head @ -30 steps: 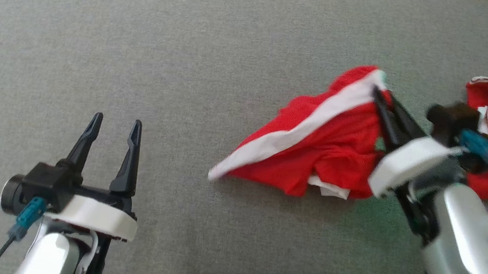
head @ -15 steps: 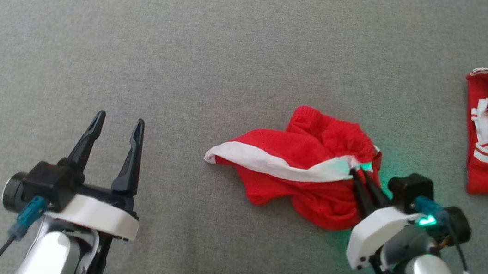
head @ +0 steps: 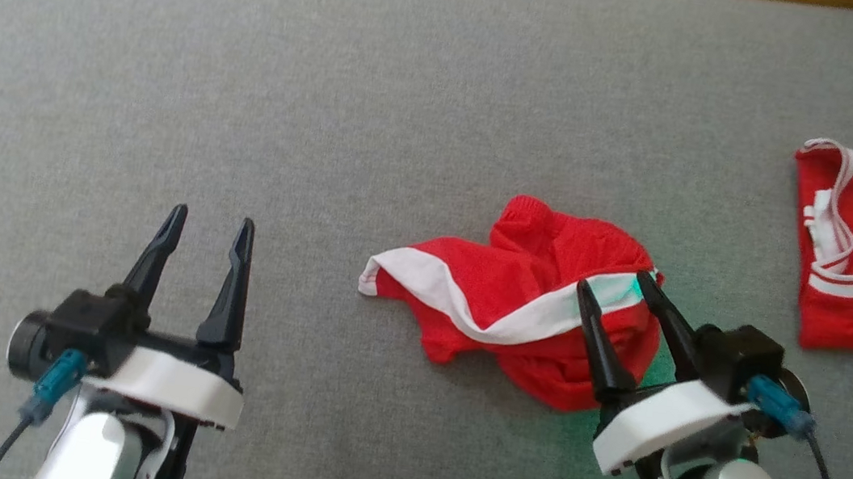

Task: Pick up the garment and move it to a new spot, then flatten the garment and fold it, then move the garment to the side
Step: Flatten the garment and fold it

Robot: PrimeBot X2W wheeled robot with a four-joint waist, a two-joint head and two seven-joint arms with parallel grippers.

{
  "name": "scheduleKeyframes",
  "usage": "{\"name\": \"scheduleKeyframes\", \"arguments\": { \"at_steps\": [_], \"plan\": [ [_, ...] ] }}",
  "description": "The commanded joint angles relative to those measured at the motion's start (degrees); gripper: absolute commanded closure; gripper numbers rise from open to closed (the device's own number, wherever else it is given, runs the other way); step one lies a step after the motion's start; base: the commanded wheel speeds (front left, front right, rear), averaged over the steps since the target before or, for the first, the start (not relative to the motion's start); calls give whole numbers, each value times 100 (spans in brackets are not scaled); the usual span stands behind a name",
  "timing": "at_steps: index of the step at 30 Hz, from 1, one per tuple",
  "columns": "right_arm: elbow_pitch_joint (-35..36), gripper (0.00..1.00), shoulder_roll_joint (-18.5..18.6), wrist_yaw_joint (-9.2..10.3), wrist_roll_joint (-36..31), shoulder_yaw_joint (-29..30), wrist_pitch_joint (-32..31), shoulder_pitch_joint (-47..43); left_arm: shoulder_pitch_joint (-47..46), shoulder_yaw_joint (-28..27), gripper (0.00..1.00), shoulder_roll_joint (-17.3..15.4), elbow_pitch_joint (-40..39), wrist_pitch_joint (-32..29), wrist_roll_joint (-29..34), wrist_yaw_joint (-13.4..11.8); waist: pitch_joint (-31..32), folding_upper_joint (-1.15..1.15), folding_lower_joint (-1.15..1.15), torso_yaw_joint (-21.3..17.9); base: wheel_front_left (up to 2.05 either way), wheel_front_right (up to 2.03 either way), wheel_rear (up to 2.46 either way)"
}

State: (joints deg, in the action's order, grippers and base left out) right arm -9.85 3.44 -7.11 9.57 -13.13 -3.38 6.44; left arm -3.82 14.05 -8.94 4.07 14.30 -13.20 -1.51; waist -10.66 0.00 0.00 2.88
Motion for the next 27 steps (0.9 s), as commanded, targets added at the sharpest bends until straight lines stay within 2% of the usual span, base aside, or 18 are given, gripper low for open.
{"name": "scheduleKeyframes", "arguments": {
  "at_steps": [1, 5, 15, 27],
  "plan": [
    [382, 0, -55, -37, 98, -158, 135, -55, -45, -232, 0, -52, -147, 70, 58, -33, 141, 0, 0, -36, 0, 0, 0],
    [766, 0, -55, -37, 142, -69, 221, -209, 112, -265, 0, -71, -149, 70, 74, -109, 328, 0, 0, -88, 0, 0, 0],
    [1534, 0, -56, -37, -24, 665, 133, -673, 591, -319, 0, -172, -296, 11, 86, -294, 771, 0, 0, -195, 0, 0, 0],
    [1838, 0, -56, -37, -32, 719, -40, -1078, 923, -284, 0, -226, -548, -129, 80, -438, 883, 0, 0, -204, 0, 0, 0]
  ]
}}
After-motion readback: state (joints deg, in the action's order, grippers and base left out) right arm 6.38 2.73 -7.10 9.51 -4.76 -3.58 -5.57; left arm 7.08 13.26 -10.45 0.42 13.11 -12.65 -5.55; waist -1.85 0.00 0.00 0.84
